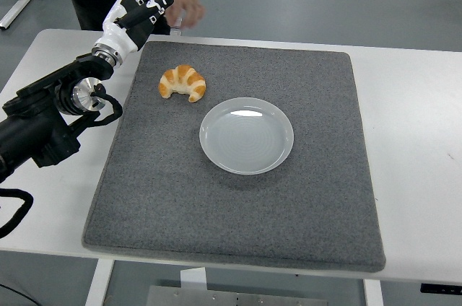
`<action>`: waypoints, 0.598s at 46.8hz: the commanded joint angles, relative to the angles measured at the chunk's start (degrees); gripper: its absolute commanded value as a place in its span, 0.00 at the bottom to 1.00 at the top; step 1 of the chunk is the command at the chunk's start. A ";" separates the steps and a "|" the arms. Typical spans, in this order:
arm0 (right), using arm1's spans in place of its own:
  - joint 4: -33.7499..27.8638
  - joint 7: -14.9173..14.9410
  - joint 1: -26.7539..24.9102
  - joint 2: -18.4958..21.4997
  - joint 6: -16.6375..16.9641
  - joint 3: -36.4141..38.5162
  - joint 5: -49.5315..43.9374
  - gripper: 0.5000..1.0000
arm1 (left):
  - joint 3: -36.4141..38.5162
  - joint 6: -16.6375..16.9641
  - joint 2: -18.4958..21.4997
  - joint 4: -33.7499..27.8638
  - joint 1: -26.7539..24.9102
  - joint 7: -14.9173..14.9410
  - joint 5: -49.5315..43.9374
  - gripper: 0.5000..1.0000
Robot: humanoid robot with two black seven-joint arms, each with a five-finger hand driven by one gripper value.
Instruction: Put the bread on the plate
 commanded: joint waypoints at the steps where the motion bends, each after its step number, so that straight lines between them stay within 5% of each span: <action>1: -0.01 0.00 0.00 0.00 -0.01 0.00 -0.03 0.90 | 0.00 0.08 0.00 -0.08 -0.11 0.00 0.00 0.98; 28: -0.01 0.00 0.09 0.00 -0.09 0.00 -0.03 0.91 | 0.44 0.34 0.09 0.00 -0.46 0.09 -0.09 0.98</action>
